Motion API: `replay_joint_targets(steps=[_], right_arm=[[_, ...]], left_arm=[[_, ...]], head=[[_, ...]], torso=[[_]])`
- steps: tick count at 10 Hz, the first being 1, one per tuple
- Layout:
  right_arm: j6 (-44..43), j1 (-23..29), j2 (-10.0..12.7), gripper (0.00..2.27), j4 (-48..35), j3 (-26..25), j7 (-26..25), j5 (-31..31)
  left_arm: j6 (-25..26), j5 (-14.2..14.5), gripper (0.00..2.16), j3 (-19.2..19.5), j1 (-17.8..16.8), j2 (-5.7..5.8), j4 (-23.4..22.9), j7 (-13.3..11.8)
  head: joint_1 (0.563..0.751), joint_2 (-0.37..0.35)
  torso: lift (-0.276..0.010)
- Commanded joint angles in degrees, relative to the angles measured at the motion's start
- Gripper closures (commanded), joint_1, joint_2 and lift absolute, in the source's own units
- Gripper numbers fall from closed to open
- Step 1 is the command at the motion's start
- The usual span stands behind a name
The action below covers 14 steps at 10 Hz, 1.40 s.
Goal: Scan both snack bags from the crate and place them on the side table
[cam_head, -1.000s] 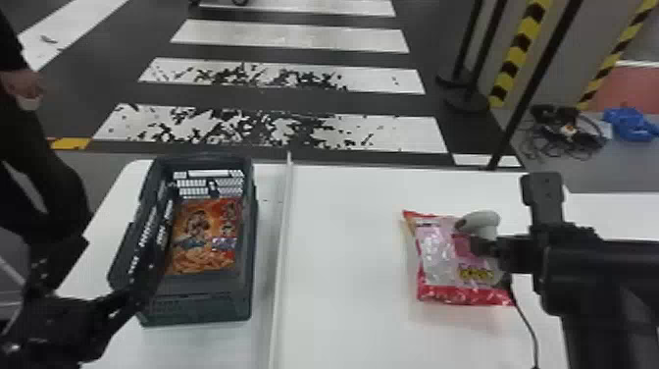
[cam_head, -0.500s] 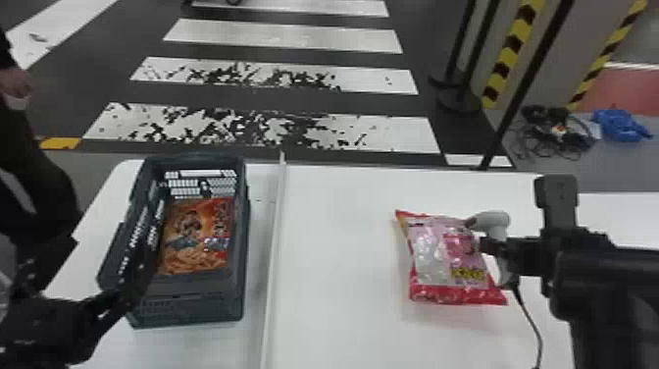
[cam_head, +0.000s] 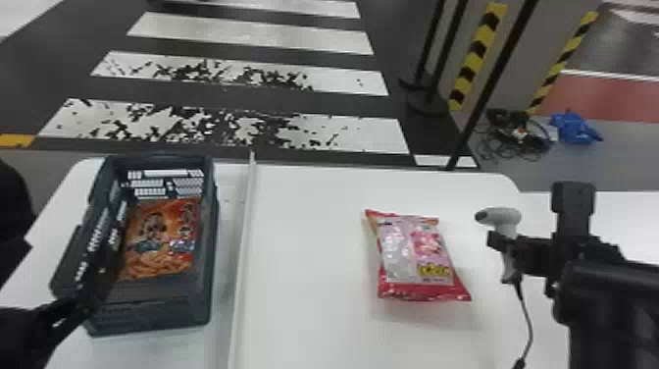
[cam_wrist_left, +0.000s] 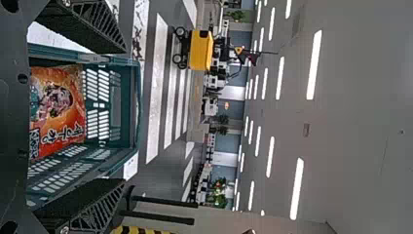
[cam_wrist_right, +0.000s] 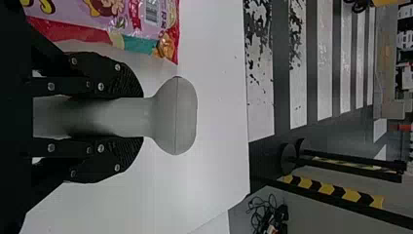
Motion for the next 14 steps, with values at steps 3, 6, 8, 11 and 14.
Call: replay_joint_targets(steps=[3,6,8,11,14], right_arm=[[-7.1,-0.3,-1.4,2.24,6.0,-6.3,0.6,0.1],[-11.2,-0.6,-2.7,2.24,10.9,-7.7,0.6,0.8],[-13.4,-0.7,-2.8,2.24,13.1,-8.3,0.6,0.9],[-14.5,-0.7,-2.8,2.24,15.0,-8.4,0.5,0.9],[-15.5,-0.8,-2.8,2.24,16.9,-8.2,0.1,1.0]], left_arm=[[0.2,-0.1,0.05,-0.2,-0.2,0.01,0.0,0.0],[0.3,-0.2,0.05,-0.3,-0.3,-0.08,0.0,0.1],[0.3,-0.3,0.05,-0.3,-0.3,-0.08,0.0,0.1],[0.7,-0.4,0.05,-0.3,-0.4,-0.08,0.0,0.1],[0.7,-0.4,0.05,-0.3,-0.4,-0.08,0.0,0.1]], head=[[0.695,-0.221],[0.695,-0.265],[0.695,-0.277],[0.695,-0.281],[0.695,-0.278]], torso=[[-0.098],[-0.098],[-0.098],[-0.098],[-0.098]])
